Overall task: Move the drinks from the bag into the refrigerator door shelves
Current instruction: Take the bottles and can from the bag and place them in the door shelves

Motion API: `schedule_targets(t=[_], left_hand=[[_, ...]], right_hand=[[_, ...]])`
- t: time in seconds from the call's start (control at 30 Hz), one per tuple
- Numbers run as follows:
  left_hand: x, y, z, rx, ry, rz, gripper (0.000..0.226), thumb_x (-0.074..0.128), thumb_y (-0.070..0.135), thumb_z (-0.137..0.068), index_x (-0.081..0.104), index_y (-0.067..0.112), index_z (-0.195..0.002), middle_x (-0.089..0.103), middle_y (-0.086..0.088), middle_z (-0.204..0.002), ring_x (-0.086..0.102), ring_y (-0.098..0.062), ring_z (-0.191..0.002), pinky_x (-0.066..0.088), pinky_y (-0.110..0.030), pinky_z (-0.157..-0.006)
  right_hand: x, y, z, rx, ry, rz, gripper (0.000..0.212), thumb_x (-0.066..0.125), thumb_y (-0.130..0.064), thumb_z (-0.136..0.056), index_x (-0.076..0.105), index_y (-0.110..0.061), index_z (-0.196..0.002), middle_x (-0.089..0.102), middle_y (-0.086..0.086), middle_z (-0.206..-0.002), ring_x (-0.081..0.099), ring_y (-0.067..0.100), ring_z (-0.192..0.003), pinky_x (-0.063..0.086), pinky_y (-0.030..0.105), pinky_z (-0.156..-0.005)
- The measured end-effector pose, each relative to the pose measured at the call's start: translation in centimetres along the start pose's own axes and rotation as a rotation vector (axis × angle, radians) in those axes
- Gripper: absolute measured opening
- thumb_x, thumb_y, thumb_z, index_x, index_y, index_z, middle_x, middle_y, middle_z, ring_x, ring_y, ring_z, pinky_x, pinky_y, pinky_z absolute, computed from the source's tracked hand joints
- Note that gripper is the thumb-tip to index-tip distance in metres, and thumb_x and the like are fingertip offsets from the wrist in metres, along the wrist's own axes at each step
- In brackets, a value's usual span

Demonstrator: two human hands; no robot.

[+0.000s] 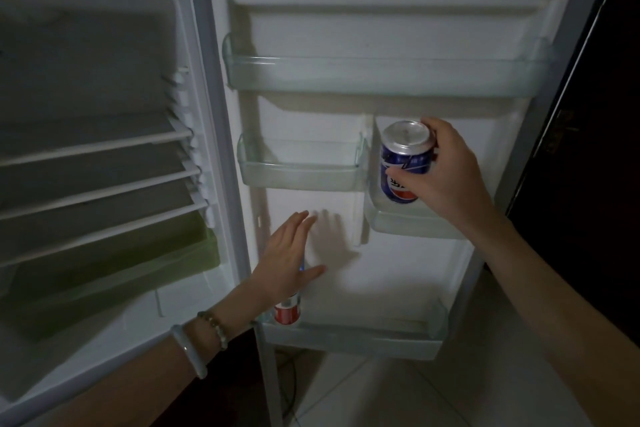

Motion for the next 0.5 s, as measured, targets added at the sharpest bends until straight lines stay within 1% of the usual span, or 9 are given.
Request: schedule_targets(t=[0.07, 0.13, 0.27, 0.37, 0.43, 0.5], left_hand=[[0.2, 0.3, 0.1, 0.003, -0.001, -0.007, 0.084, 0.055, 0.059, -0.079, 0.023, 0.012, -0.142, 0.031, -0.014, -0.149, 0.027, -0.030, -0.138, 0.025, -0.044, -0.113], [0.1, 0.8, 0.2, -0.001, -0.007, -0.008, 0.084, 0.047, 0.063, -0.078, 0.026, 0.012, -0.141, 0.032, -0.014, -0.148, 0.029, -0.030, -0.137, 0.024, -0.042, -0.112], [-0.1, 1.7, 0.5, 0.033, 0.003, -0.077, 0.083, 0.043, 0.065, -0.079, 0.034, 0.009, -0.140, 0.036, -0.014, -0.146, 0.032, -0.030, -0.135, 0.018, -0.036, -0.109], [-0.1, 1.8, 0.8, 0.029, -0.007, -0.085, 0.083, 0.042, 0.065, -0.081, 0.033, 0.008, -0.141, 0.035, -0.014, -0.147, 0.030, -0.030, -0.137, 0.018, -0.037, -0.111], [0.0, 1.9, 1.0, 0.010, -0.010, -0.068, 0.084, 0.042, 0.066, -0.082, 0.031, 0.008, -0.142, 0.033, -0.014, -0.148, 0.028, -0.029, -0.138, 0.019, -0.036, -0.112], [0.0, 2.0, 1.5, -0.007, -0.019, -0.054, 0.085, 0.041, 0.066, -0.082, 0.029, 0.008, -0.142, 0.032, -0.013, -0.149, 0.025, -0.028, -0.139, 0.019, -0.037, -0.113]], right_hand=[[0.5, 1.0, -0.3, 0.041, -0.012, 0.017, 0.077, 0.084, -0.018, -0.062, 0.043, -0.010, -0.128, 0.054, 0.010, -0.125, 0.053, 0.026, -0.113, 0.045, 0.036, -0.094], [1.4, 1.9, -0.5, 0.084, -0.049, 0.023, 0.077, 0.083, -0.019, -0.063, 0.043, -0.010, -0.127, 0.054, 0.011, -0.125, 0.052, 0.026, -0.112, 0.043, 0.033, -0.092], [3.1, 3.4, -0.9, 0.113, -0.089, 0.098, 0.076, 0.082, -0.023, -0.064, 0.044, -0.007, -0.127, 0.051, 0.014, -0.125, 0.046, 0.028, -0.116, 0.036, 0.029, -0.092], [3.9, 4.2, -1.3, 0.150, -0.108, 0.109, 0.074, 0.082, -0.027, -0.063, 0.046, -0.008, -0.125, 0.050, 0.015, -0.121, 0.044, 0.028, -0.116, 0.033, 0.024, -0.087], [4.1, 4.5, -1.5, 0.154, -0.109, 0.108, 0.073, 0.082, -0.028, -0.063, 0.046, -0.007, -0.123, 0.050, 0.015, -0.120, 0.044, 0.028, -0.116, 0.033, 0.025, -0.087], [4.1, 4.4, -1.4, 0.169, -0.113, 0.108, 0.076, 0.081, -0.029, -0.064, 0.044, -0.005, -0.126, 0.049, 0.016, -0.124, 0.042, 0.030, -0.119, 0.035, 0.030, -0.092]])
Point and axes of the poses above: each hand's wrist, its own z-axis away from the middle knuckle, its own x-axis out of the palm, y = z × x, the point moved 1 cm from there along -z, towards the middle knuckle
